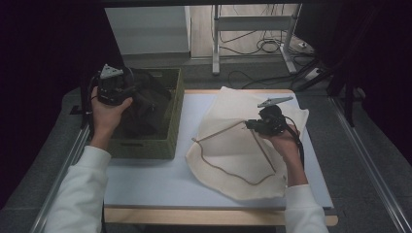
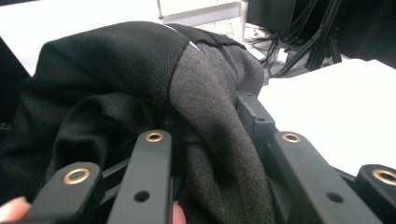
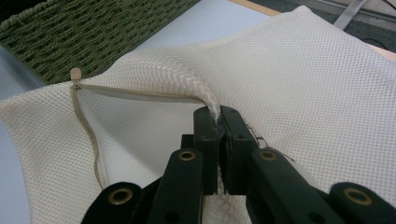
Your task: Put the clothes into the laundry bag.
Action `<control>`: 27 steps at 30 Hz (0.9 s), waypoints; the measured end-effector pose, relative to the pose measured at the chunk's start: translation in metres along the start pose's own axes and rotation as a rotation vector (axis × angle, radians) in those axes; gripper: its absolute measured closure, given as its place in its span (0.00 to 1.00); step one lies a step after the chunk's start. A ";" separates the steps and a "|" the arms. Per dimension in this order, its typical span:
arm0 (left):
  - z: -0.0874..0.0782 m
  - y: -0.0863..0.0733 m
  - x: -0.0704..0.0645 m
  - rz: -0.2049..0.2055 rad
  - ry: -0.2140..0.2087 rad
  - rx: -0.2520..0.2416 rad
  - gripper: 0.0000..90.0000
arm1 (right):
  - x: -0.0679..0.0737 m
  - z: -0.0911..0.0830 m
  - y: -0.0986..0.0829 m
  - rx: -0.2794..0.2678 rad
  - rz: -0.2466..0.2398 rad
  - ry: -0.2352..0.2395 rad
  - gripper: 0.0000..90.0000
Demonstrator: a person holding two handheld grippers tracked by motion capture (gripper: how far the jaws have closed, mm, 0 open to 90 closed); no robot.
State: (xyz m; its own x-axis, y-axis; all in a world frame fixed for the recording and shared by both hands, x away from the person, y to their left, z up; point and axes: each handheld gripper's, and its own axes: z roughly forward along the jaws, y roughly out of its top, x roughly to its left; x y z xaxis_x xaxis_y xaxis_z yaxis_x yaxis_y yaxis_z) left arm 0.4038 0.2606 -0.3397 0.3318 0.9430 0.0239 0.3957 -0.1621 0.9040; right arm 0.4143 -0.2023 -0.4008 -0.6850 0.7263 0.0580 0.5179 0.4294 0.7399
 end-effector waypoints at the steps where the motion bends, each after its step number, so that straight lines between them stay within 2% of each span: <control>1: -0.003 0.001 -0.001 0.006 0.000 -0.008 0.78 | 0.000 0.000 0.000 0.000 -0.001 -0.001 0.96; 6: -0.009 0.002 -0.006 0.015 0.000 -0.025 0.78 | 0.000 0.000 0.000 -0.002 -0.005 -0.002 0.96; 11: -0.018 0.003 -0.009 0.013 -0.025 -0.058 0.78 | 0.000 -0.001 0.000 -0.002 -0.003 -0.002 0.96; 27: -0.042 0.006 -0.022 0.043 -0.070 -0.134 0.78 | 0.000 -0.002 0.000 -0.004 -0.004 -0.007 0.96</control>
State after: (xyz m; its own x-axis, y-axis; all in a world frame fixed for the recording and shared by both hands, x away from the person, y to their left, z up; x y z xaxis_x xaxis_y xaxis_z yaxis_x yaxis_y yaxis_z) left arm 0.3626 0.2514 -0.3168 0.4063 0.9129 0.0380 0.2638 -0.1570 0.9517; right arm 0.4136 -0.2032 -0.3997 -0.6836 0.7281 0.0505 0.5129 0.4300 0.7430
